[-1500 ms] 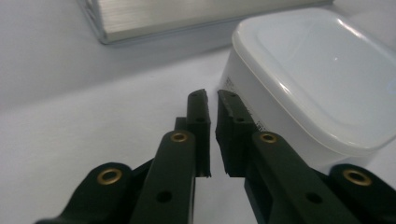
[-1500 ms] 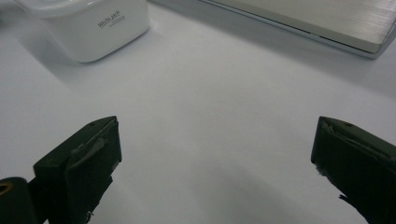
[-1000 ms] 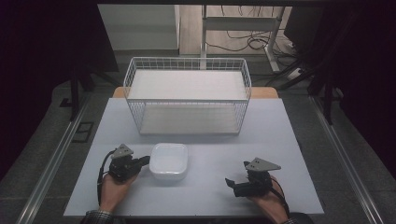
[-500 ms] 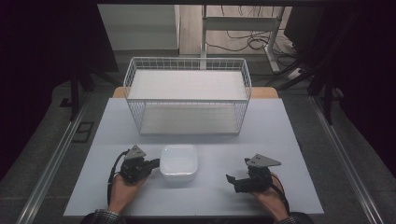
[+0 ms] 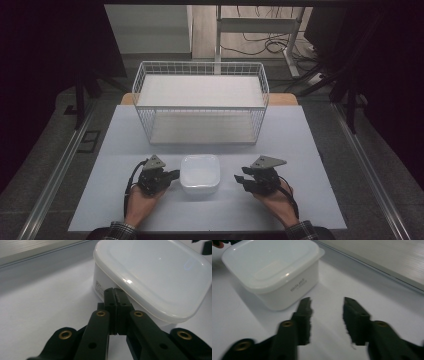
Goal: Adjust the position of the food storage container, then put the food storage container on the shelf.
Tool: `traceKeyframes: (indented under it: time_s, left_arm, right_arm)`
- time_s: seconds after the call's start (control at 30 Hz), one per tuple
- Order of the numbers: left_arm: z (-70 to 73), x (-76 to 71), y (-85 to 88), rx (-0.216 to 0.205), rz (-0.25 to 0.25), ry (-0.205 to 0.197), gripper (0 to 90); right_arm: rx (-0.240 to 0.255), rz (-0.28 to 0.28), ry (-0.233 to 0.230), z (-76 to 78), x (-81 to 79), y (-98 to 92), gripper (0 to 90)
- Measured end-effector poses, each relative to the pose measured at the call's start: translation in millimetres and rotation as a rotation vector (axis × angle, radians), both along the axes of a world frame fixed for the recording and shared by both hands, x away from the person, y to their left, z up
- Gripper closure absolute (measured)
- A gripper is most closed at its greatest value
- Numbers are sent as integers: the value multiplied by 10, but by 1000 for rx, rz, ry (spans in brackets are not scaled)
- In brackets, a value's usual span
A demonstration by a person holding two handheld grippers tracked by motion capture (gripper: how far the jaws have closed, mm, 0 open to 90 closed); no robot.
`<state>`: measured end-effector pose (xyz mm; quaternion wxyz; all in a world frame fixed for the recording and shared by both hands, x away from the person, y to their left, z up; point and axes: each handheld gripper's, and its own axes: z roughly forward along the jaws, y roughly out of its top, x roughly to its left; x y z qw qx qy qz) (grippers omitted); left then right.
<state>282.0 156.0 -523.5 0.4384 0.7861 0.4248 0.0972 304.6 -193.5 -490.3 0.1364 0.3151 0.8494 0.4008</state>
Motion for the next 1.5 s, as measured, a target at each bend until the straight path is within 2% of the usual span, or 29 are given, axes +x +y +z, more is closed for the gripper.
traceKeyframes:
  time_s: [0.03,0.07,0.17,0.33,0.4,0.43,0.6,0.63,0.67,0.7,0.73,0.77,0.8,0.83,0.87,0.9,0.93,1.0,1.03,1.07,1.1,1.17,1.23,1.33,1.37,1.5]
  left_arm:
    - [2,17,-45,-2,-8,1,899]
    - [2,17,-45,-2,-8,1,899]
    - [8,42,-112,8,-25,-4,899]
    - [6,68,-168,1,-39,-5,899]
    - [7,72,-194,5,-42,-8,900]
    - [8,74,-198,4,-45,-7,900]
    - [11,72,-192,7,-45,-9,890]
    - [15,67,-179,10,-36,-11,877]
    - [16,62,-159,17,-23,-18,815]
    - [16,62,-159,17,-23,-18,768]
    - [15,58,-145,30,-14,-26,768]
    - [13,55,-133,43,-5,-32,717]
    - [12,54,-118,53,2,-35,613]
    - [10,56,-104,53,7,-33,613]
    - [1,55,-74,52,8,-33,503]
    - [1,55,-74,52,8,-33,463]
    - [-3,53,-64,57,7,-36,463]
    - [-20,49,-37,77,12,-44,375]
    - [-25,48,-23,80,12,-44,316]
    - [-30,48,-10,76,13,-45,316]
    - [-33,49,4,70,13,-44,254]
    - [-28,50,23,68,14,-47,245]
    - [-21,51,35,71,17,-50,182]
    - [-14,49,48,64,21,-60,139]
    - [-14,45,53,71,17,-76,109]
    - [-15,45,60,74,8,-92,85]
  right_arm:
    - [-8,19,30,-15,83,81,756]
    - [-8,19,30,-15,83,81,756]
    - [-44,22,71,-59,211,219,876]
    - [-44,30,83,-66,215,271,893]
    - [-53,32,74,-61,197,279,893]
    - [-71,30,51,-59,180,281,893]
    - [-51,33,66,-71,200,260,888]
    - [-52,33,64,-71,199,255,870]
    - [-49,27,54,-71,199,231,806]
    - [-49,27,54,-71,199,231,806]
    - [-46,21,48,-69,198,210,766]
    - [-43,14,37,-66,195,184,719]
    - [-40,16,20,-60,187,132,632]
    - [-40,16,20,-60,187,132,632]
    - [-45,15,0,-61,177,87,543]
    - [-46,18,-13,-65,175,62,500]
    - [-46,18,-13,-65,175,62,500]
    - [-46,15,-23,-80,178,23,393]
    - [-46,11,-31,-107,188,-9,307]
    - [-46,11,-31,-107,188,-9,307]
    - [-43,5,-23,-134,203,-35,248]
    - [-37,3,-20,-140,207,-40,232]
    - [-16,-4,-13,-135,217,-48,180]
    - [-2,-8,-17,-123,218,-50,148]
    - [7,-15,-17,-108,227,-59,128]
    - [11,-19,-22,-89,238,-81,109]
